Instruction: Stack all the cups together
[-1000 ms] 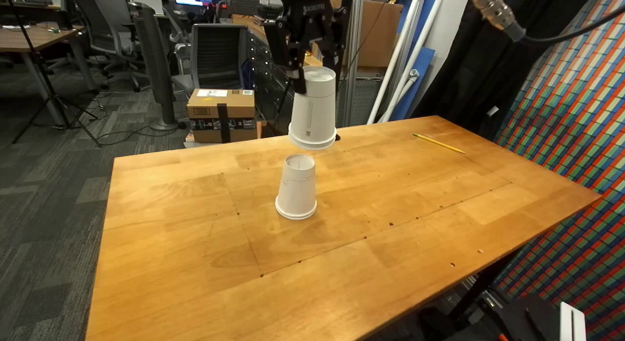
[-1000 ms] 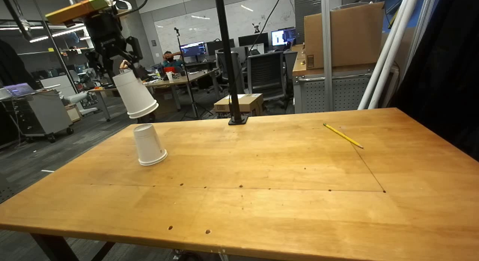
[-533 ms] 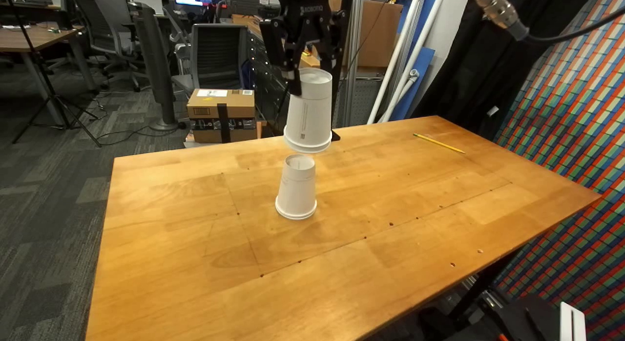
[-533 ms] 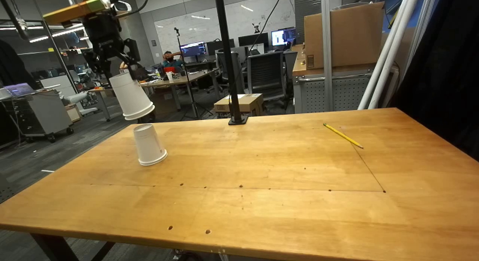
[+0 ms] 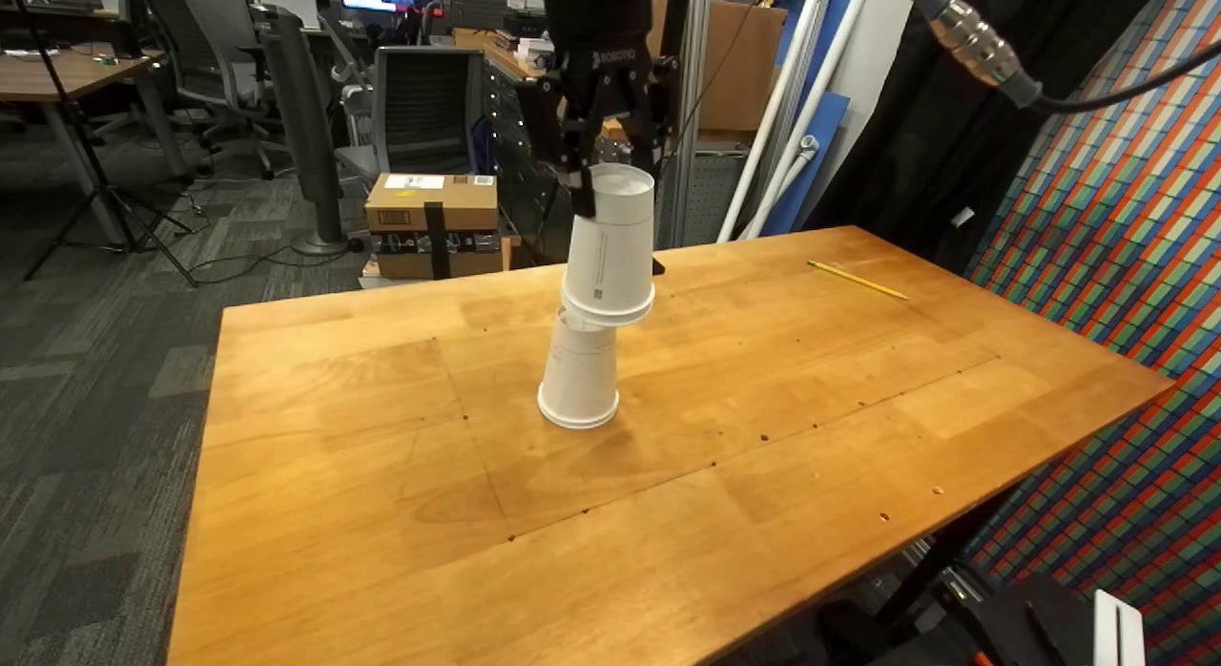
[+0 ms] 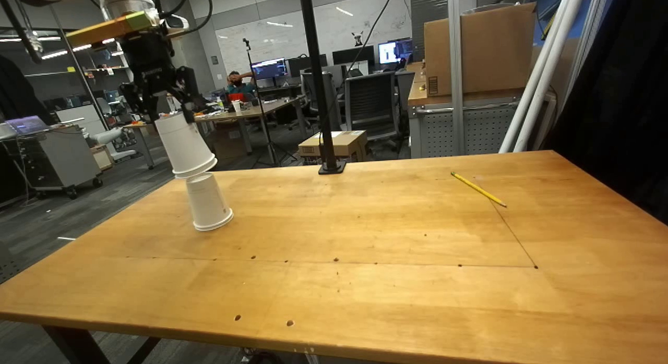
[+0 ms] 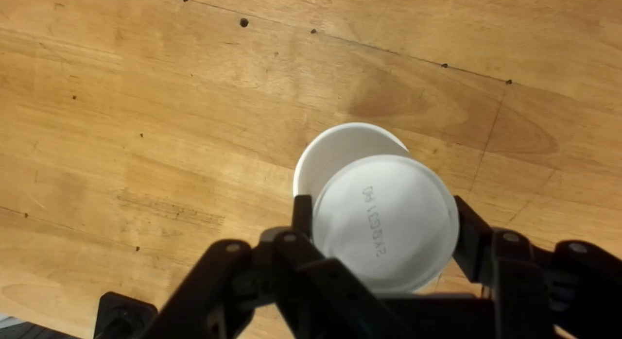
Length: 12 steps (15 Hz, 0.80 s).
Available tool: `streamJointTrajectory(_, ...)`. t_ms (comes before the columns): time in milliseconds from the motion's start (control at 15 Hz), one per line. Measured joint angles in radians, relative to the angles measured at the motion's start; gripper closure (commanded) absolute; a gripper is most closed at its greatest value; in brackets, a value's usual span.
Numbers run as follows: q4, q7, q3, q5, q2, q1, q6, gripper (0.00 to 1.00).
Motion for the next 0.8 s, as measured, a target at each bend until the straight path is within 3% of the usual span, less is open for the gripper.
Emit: streamJointTrajectory(800,0.008,0.000,0.000,0.000,0.035,-0.002,0.021,0.60)
